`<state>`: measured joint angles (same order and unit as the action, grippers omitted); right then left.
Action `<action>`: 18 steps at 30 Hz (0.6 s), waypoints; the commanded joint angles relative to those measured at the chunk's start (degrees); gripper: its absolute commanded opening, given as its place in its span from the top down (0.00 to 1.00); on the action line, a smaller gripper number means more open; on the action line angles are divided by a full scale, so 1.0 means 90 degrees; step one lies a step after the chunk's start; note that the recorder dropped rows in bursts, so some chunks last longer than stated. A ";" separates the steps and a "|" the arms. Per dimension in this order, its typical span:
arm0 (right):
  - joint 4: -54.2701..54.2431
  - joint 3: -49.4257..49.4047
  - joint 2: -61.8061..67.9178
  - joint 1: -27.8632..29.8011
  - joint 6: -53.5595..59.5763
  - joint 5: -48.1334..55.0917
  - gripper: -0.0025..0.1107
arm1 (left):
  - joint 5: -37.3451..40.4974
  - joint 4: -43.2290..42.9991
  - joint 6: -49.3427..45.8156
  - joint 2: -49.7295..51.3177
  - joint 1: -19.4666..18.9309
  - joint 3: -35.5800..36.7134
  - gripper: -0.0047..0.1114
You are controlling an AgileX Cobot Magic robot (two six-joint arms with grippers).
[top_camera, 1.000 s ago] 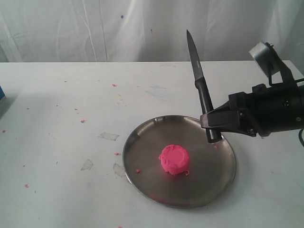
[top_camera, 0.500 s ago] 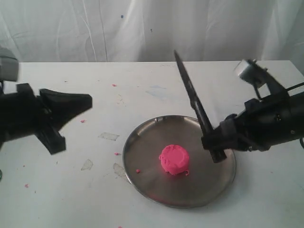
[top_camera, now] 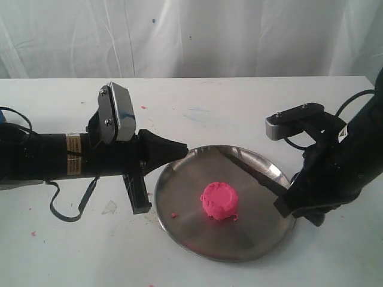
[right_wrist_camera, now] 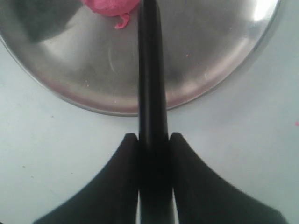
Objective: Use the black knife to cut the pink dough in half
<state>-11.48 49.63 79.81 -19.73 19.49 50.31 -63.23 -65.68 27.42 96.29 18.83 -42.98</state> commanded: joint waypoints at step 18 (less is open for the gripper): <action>-0.0923 -0.0276 -0.0029 -0.0024 0.0430 -0.0753 0.98 | -0.0748 -0.0141 0.0158 0.0273 0.0140 -0.0121 0.96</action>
<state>-19.39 47.39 79.91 -19.91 21.62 41.55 -68.95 -66.46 28.07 99.05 19.75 -43.81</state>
